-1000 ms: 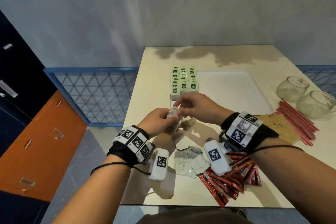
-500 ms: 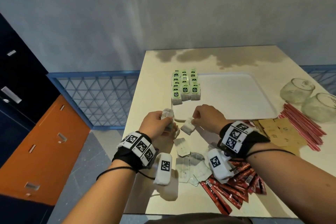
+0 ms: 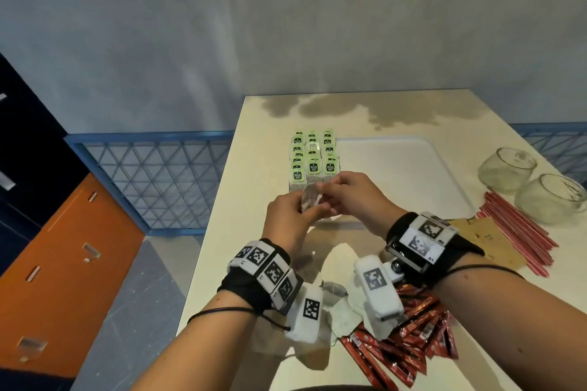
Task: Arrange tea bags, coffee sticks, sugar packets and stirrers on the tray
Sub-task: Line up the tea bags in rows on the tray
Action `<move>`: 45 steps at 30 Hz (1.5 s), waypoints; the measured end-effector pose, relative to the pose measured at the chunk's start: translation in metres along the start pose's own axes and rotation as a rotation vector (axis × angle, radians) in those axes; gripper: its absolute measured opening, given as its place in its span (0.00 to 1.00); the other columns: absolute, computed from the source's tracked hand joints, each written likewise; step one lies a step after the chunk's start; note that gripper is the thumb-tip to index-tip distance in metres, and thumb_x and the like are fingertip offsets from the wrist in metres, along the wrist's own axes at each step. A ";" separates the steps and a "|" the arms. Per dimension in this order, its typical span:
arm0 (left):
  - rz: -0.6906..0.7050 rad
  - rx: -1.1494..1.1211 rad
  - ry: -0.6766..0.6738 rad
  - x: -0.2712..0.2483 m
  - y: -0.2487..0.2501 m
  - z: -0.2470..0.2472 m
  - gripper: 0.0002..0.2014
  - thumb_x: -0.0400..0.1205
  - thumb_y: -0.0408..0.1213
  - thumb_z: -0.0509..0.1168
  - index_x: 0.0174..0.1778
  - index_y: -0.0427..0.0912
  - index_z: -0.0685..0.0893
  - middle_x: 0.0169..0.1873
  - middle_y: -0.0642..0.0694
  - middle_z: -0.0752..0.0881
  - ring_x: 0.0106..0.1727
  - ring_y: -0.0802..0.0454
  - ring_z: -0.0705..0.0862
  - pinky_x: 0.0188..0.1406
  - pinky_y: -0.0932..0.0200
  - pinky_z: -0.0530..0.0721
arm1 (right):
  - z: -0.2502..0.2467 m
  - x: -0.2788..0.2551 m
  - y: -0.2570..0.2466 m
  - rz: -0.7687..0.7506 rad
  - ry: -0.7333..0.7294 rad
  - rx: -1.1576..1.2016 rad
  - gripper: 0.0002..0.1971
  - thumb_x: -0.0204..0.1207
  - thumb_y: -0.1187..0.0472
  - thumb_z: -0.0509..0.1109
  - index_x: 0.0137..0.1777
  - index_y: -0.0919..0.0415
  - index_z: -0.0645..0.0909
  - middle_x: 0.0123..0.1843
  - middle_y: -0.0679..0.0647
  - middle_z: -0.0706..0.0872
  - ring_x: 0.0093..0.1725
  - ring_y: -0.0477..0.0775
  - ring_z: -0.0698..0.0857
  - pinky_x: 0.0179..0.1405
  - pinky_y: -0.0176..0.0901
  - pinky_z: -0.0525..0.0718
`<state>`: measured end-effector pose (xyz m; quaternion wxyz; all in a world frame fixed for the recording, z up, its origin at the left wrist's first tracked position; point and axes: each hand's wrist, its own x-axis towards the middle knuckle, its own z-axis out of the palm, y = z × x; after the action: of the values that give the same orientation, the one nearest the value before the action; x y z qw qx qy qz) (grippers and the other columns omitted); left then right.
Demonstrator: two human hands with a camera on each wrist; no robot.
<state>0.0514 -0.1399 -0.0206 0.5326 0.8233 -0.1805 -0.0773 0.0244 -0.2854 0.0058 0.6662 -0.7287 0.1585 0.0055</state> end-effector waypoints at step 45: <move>-0.372 -0.456 -0.096 0.053 -0.020 -0.013 0.13 0.82 0.27 0.68 0.63 0.34 0.85 0.50 0.35 0.91 0.47 0.41 0.90 0.58 0.44 0.88 | -0.011 0.071 0.010 -0.263 0.022 -0.292 0.04 0.74 0.57 0.78 0.45 0.55 0.89 0.40 0.57 0.88 0.33 0.42 0.80 0.33 0.35 0.79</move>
<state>0.1090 -0.1422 -0.0298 0.6715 0.6966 -0.0296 -0.2509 0.0874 -0.3130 -0.0184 0.5467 -0.8320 0.0666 -0.0666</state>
